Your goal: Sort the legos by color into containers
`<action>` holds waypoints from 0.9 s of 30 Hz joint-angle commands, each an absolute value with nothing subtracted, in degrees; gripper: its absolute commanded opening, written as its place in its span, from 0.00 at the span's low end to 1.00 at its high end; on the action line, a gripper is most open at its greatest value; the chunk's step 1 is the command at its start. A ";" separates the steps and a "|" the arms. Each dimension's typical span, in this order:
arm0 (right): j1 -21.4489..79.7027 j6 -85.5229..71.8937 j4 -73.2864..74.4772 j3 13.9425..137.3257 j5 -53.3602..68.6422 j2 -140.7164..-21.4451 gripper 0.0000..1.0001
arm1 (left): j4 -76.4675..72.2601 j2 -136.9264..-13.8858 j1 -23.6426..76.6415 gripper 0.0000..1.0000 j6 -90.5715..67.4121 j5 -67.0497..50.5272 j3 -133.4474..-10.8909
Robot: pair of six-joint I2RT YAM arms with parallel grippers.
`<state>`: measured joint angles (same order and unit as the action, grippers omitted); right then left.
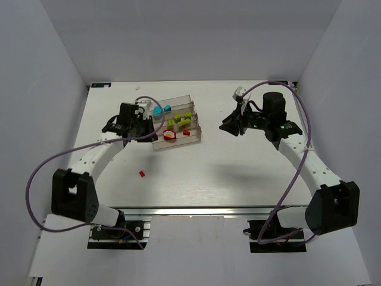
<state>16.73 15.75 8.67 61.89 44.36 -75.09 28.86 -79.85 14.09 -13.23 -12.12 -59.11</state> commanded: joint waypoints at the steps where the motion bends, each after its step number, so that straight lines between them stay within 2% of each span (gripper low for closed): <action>1: 15.56 14.85 5.63 60.82 46.67 -73.56 0.40 | 24.70 -86.38 14.33 0.01 -4.15 -21.62 -64.94; 3: 15.12 14.77 5.54 60.47 47.28 -73.48 0.40 | 24.44 -91.74 14.33 0.03 -2.99 -21.80 -68.53; 5: 14.68 14.77 5.62 60.38 47.99 -73.65 0.40 | 24.52 -94.73 14.33 0.09 -3.25 -22.32 -71.01; 6: 14.68 14.94 5.80 60.29 48.16 -73.83 0.41 | 24.87 -97.62 14.33 0.15 -3.86 -22.59 -72.93; 10: 14.85 17.13 7.56 60.38 50.44 -75.14 0.54 | 25.40 -100.46 14.33 0.52 -5.45 -21.36 -75.59; 11: 14.85 18.10 7.82 60.29 50.71 -75.41 0.55 | 24.62 -100.28 14.33 0.56 -5.54 -21.10 -75.32; 21: 15.21 19.86 9.40 60.91 51.07 -78.05 0.57 | 22.49 -92.46 14.33 0.61 -8.17 -17.50 -72.24; 23: 15.12 19.86 9.40 60.82 51.15 -77.96 0.57 | 25.21 -91.76 14.33 0.59 -8.96 -16.62 -73.21; 24: 15.12 19.78 9.32 60.82 51.07 -77.70 0.56 | 25.57 -89.58 13.63 0.35 -10.97 -16.18 -72.69; 26: 14.68 19.60 9.14 60.56 50.89 -77.52 0.53 | 25.93 -85.73 13.62 0.02 -14.04 -12.16 -68.67; 27: 14.94 19.51 8.97 60.47 50.02 -77.08 0.48 | 26.19 -83.08 13.62 0.00 -17.89 -9.61 -66.64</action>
